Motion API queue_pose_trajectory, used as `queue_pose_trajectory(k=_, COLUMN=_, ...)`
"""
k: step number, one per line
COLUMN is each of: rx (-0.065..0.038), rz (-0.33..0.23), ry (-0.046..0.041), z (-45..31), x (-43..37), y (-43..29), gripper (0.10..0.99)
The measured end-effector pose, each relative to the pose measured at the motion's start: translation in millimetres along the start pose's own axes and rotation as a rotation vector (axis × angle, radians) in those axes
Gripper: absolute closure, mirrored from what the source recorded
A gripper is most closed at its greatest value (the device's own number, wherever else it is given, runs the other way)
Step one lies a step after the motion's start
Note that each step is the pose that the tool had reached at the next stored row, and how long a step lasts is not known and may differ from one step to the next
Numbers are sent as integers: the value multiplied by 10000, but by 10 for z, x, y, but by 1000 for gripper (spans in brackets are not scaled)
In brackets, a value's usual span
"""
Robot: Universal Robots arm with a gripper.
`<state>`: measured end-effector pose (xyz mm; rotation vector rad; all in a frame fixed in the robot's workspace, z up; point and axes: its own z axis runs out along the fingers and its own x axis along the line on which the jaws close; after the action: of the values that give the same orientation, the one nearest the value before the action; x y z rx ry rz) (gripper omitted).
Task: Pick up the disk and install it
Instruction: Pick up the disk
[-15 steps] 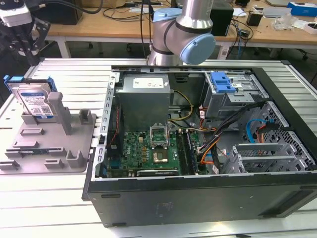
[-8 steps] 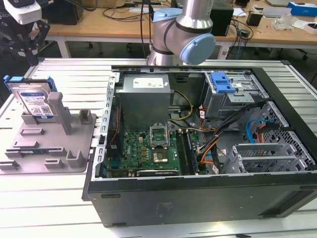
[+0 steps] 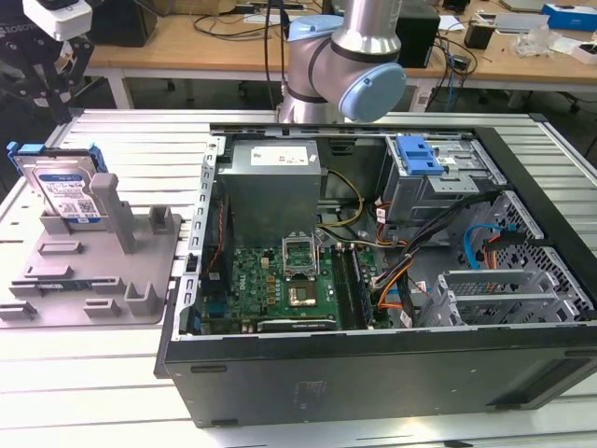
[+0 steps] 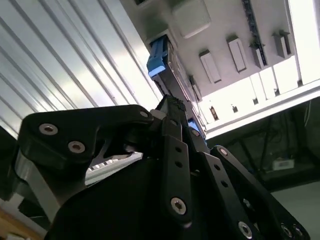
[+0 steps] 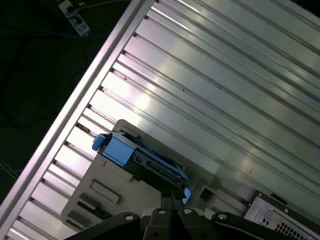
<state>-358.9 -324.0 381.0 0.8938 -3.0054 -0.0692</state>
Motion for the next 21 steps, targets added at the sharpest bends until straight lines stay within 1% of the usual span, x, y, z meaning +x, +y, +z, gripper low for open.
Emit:
queue_pose_trajectory(k=1, rx=-2, rz=-163, ry=7, z=0, x=0, y=0, gripper=918)
queue_pose_trajectory(k=3, rx=-4, rz=-539, ry=24, z=0, x=0, y=0, gripper=792)
queue_pose_trajectory(k=4, rx=-7, rz=-832, ry=37, z=0, x=0, y=0, gripper=729)
queue_pose_trajectory(k=6, rx=-9, rz=-1203, ry=53, z=0, x=0, y=0, gripper=729)
queue_pose_trajectory(k=8, rx=-13, rz=-1612, ry=71, z=0, x=0, y=0, gripper=604)
queue_pose_trajectory(k=10, rx=-16, rz=-2075, ry=92, z=0, x=0, y=0, gripper=604)
queue_pose_trajectory(k=13, rx=-20, rz=-2629, ry=116, z=0, x=0, y=0, gripper=604)
queue_pose_trajectory(k=14, rx=-23, rz=-2945, ry=129, z=0, x=0, y=0, gripper=604)
queue_pose_trajectory(k=16, rx=-26, rz=-3321, ry=146, z=0, x=0, y=0, gripper=604)
queue_pose_trajectory(k=20, rx=-33, rz=-4361, ry=191, z=0, x=0, y=0, gripper=604)
queue_pose_trajectory(k=21, rx=-34, rz=-4526, ry=199, z=0, x=0, y=0, gripper=604)
